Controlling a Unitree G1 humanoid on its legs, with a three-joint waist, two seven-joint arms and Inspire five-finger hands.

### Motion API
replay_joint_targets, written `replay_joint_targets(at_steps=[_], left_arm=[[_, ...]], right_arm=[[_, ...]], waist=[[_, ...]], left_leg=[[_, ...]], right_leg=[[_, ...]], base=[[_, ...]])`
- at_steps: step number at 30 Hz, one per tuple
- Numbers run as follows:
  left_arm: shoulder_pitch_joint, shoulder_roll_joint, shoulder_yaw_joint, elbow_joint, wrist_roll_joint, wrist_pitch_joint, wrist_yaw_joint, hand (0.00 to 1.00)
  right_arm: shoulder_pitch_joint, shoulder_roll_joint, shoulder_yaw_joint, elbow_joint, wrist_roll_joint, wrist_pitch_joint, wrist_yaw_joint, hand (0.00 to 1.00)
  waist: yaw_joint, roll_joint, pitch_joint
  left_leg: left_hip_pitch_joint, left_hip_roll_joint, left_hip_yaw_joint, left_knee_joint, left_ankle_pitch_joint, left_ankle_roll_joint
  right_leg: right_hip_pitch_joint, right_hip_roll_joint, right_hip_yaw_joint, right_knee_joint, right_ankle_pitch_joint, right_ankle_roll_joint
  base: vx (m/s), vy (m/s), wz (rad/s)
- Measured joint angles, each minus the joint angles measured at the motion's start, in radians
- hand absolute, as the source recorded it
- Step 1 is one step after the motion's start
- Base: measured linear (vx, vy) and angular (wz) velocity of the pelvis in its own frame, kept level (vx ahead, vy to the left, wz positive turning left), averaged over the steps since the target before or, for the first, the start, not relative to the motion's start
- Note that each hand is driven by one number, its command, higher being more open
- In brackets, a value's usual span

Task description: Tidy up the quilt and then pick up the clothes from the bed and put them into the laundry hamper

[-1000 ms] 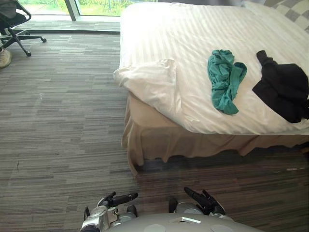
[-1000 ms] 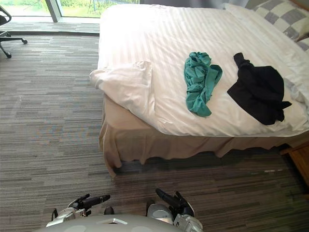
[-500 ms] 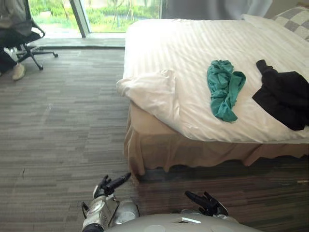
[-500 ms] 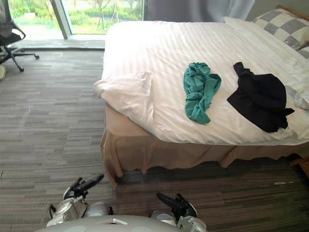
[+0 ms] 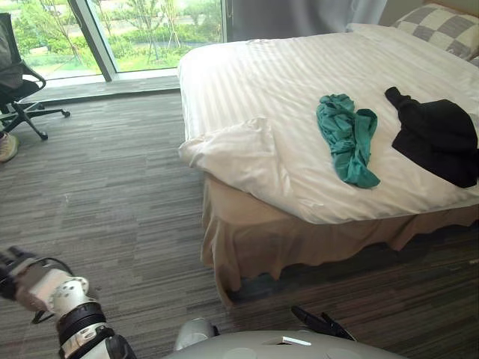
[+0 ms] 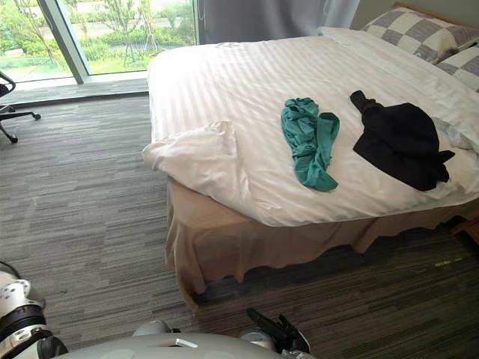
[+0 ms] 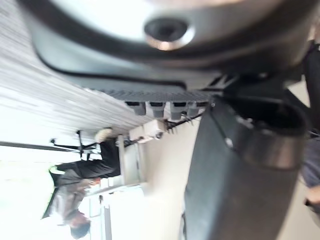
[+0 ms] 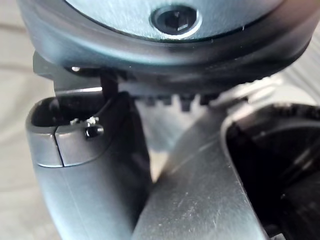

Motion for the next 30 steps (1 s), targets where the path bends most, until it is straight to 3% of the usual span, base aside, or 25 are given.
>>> replay_joint_targets(at_steps=[2,3,5,6,9,11,14,17,26,30], left_arm=[[-0.003,0.032,-0.013,-0.046,0.139,0.012,0.02,1.0],[-0.031,0.079,-0.065,-0.09,0.351,0.065,0.022,1.0],[-0.062,0.123,-0.139,-0.122,0.479,0.113,0.017,1.0],[-0.099,0.177,-0.252,-0.158,0.646,0.169,-0.008,1.0],[-0.186,0.214,-0.416,-0.229,0.904,0.234,-0.054,1.0],[-0.254,0.229,-0.563,-0.282,1.143,0.275,-0.083,1.0],[-0.345,0.23,-0.718,-0.282,1.33,0.331,-0.107,1.0],[-0.408,0.23,-0.805,-0.269,1.406,0.388,-0.113,1.0],[-0.475,0.284,-0.868,-0.146,1.603,0.509,-0.1,1.0],[-0.556,0.288,-0.9,-0.059,1.667,0.642,-0.119,1.0]], right_arm=[[0.008,-0.005,0.0,-0.006,0.0,0.0,0.011,1.0],[0.018,-0.005,0.0,-0.018,-0.002,-0.001,0.016,1.0],[0.032,-0.003,0.0,-0.033,-0.002,-0.006,0.02,1.0],[0.039,-0.007,-0.003,-0.04,-0.002,-0.012,0.029,1.0],[0.046,-0.009,-0.019,-0.04,-0.008,-0.031,0.05,1.0],[0.045,-0.01,-0.046,-0.047,-0.009,-0.038,0.07,1.0],[0.047,-0.008,-0.073,-0.055,-0.011,-0.038,0.088,1.0],[0.053,-0.008,-0.12,-0.057,-0.041,-0.034,0.103,1.0],[0.046,-0.017,-0.155,-0.079,-0.078,-0.024,0.105,1.0],[-0.028,-0.061,-0.12,-0.09,-0.072,-0.013,0.105,1.0]], waist=[[0.001,0.011,-0.004],[0.002,0.013,-0.005],[0.001,0.017,-0.011],[0.0,0.026,-0.02],[-0.008,0.035,-0.039],[-0.04,0.054,-0.049],[-0.072,0.063,-0.049],[-0.095,0.062,-0.049],[-0.119,0.039,-0.009],[-0.15,0.056,0.044]], left_leg=[[0.005,0.02,0.005,-0.002,-0.003,-0.016],[0.019,0.037,0.012,-0.021,0.007,-0.034],[0.021,0.043,0.016,-0.034,0.018,-0.039],[0.023,0.048,0.028,-0.051,0.03,-0.042],[0.031,0.049,0.05,-0.077,0.047,-0.036],[0.037,0.049,0.068,-0.092,0.054,-0.033],[0.065,0.051,0.092,-0.115,0.06,-0.035],[0.076,0.054,0.105,-0.129,0.062,-0.039],[0.034,0.047,0.155,-0.139,0.063,-0.037],[-0.046,-0.005,0.178,-0.182,0.098,-0.005]], right_leg=[[-0.004,0.025,0.017,0.0,0.003,0.005],[-0.004,0.042,0.029,0.0,0.004,0.005],[-0.011,0.05,0.034,0.0,0.007,0.008],[-0.025,0.056,0.045,-0.001,0.014,0.006],[-0.036,0.058,0.07,-0.018,0.035,0.008],[-0.038,0.058,0.086,-0.033,0.052,0.013],[-0.039,0.06,0.113,-0.036,0.061,0.019],[-0.042,0.065,0.126,-0.046,0.064,0.018],[-0.141,0.06,0.172,-0.028,0.065,0.019],[-0.268,0.025,0.193,0.014,0.072,0.033]], base=[[-0.06,-0.102,-0.23],[-0.05,-0.089,-0.19],[-0.04,-0.081,-0.17],[-0.03,-0.062,-0.2],[0.0,-0.005,-0.28],[0.05,0.021,-0.26],[0.06,0.011,-0.29],[0.05,-0.019,-0.17],[-0.01,0.018,-0.15],[-0.05,0.056,-0.06]])
